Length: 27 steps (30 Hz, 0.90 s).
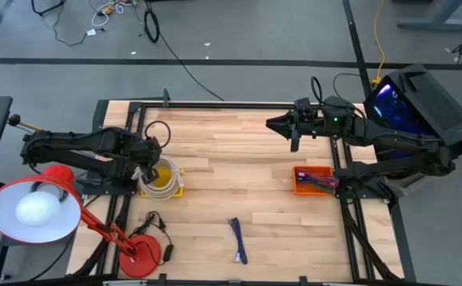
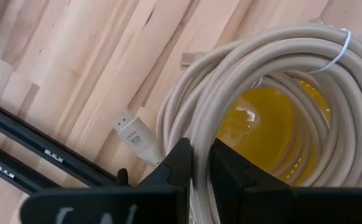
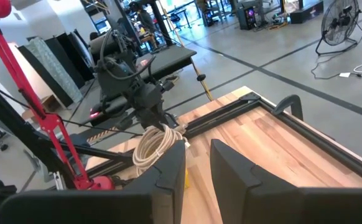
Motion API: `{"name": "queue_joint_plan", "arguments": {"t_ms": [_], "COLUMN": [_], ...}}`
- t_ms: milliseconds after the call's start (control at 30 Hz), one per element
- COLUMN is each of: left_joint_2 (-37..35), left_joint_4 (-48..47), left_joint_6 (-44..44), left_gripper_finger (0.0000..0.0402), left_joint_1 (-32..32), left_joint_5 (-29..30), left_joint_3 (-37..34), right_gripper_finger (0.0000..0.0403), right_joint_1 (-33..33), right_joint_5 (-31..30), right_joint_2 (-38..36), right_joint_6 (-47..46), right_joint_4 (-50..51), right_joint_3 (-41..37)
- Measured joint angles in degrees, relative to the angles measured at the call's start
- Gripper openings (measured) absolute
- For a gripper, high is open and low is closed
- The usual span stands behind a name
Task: Pick & Place USB Port
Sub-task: Put the light brown HDMI cable into the yellow bin, then put the black and blue charger cable into the orange bin
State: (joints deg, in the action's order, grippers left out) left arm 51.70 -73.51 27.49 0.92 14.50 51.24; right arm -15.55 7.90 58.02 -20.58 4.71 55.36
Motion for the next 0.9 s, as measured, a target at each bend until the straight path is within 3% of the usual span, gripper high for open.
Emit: {"name": "queue_joint_plan", "arguments": {"t_ms": [267,467,600,900], "left_joint_2": [0.0,0.0,0.0,0.0], "left_joint_4": [-0.1,-0.1,-0.1,2.8], "left_joint_6": [1.0,2.5,3.4,3.8], "left_gripper_finger": [0.0039,0.0119,0.0149,0.0151], "left_joint_1": [-0.2,-0.2,-0.2,-0.2], "left_joint_5": [-0.2,-0.8,-0.8,-0.8], "left_joint_3": [0.0,0.0,0.0,0.0], "right_gripper_finger": [0.0078,0.0078,0.0078,0.0078], "right_joint_1": [0.0,0.0,0.0,0.0], "right_joint_5": [0.0,0.0,0.0,0.0], "right_joint_2": [0.0,0.0,0.0,0.2], "right_joint_6": [0.0,-0.1,-0.1,-1.0], "right_joint_4": [0.0,0.0,0.0,0.0], "right_joint_3": [0.0,0.0,0.0,0.0]}}
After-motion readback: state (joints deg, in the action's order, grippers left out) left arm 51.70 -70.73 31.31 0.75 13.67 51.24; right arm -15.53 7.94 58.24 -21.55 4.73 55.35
